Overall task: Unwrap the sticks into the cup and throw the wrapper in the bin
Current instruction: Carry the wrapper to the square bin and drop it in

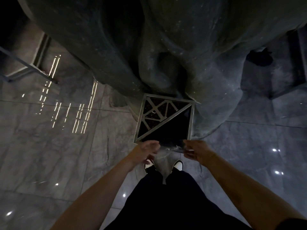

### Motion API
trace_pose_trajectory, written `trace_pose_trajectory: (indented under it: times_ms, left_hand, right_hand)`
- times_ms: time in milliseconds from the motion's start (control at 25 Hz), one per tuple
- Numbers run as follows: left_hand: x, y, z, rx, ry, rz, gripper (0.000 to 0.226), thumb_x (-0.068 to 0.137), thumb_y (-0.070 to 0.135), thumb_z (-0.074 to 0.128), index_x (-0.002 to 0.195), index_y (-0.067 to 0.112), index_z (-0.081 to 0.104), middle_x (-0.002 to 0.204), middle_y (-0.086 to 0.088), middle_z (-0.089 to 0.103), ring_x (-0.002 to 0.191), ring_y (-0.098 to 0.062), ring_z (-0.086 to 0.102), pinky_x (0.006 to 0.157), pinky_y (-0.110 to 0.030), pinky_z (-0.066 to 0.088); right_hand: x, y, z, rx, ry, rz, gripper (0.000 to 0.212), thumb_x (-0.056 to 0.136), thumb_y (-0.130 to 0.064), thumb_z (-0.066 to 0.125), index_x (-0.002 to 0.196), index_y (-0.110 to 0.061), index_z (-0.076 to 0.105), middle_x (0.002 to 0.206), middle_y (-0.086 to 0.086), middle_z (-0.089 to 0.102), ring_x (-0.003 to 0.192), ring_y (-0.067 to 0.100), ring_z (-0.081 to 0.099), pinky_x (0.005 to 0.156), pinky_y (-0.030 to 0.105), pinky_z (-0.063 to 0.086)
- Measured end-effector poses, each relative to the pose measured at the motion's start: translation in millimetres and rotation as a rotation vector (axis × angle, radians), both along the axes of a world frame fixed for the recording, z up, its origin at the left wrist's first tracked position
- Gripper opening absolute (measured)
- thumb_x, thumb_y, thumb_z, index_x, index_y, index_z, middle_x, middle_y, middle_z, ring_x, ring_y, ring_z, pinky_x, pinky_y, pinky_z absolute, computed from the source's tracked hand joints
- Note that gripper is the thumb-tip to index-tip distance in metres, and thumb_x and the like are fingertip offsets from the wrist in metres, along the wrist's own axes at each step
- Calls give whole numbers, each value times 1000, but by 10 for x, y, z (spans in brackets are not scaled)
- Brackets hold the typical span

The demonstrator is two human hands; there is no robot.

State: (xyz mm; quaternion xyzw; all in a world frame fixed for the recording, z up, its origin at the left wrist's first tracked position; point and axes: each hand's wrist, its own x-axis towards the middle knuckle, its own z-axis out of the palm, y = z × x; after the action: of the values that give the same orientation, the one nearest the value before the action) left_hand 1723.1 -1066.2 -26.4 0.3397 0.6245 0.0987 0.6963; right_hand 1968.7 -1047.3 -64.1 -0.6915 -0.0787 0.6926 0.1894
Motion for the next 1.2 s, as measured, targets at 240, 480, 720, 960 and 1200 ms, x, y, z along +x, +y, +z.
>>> trace_pose_trajectory:
  times_ms: [240,480,720,960,1200]
  left_hand:
    - [102,-131,-219,353,309,-226,19,90,19,64,107,24,71,100,-7,74,83,-15,69,69,-16,52]
    - [178,-77,-411,248,284,-112,20,95,18,59,108,18,74,82,-4,72,68,-12,66,69,-24,55]
    - [193,-51,-464,212,275,-159,25,98,19,55,118,18,69,87,-3,70,63,-8,58,53,-5,44]
    - [211,-102,-506,280,382,-308,30,98,26,49,123,32,65,108,0,73,92,-12,68,81,-29,55]
    - [217,-52,-567,338,485,-424,35,97,32,45,130,32,57,115,-1,72,99,-19,68,87,-40,56]
  right_hand:
    - [-67,-69,-73,27,-124,196,30,88,-32,67,107,-10,65,87,7,71,65,21,69,59,34,59]
    - [46,-227,-21,651,-642,1026,57,79,-57,63,131,-36,50,119,-16,47,102,11,58,82,33,54]
    - [64,-261,-130,717,-732,1179,38,92,-28,55,130,-28,53,123,0,58,102,17,63,78,29,50]
    - [43,-238,-173,691,-787,1194,35,94,-37,52,128,-28,54,119,-1,61,96,16,64,73,28,51]
    - [1,-214,-221,634,-775,1178,37,92,-33,54,129,-29,53,117,-1,61,96,18,64,73,30,51]
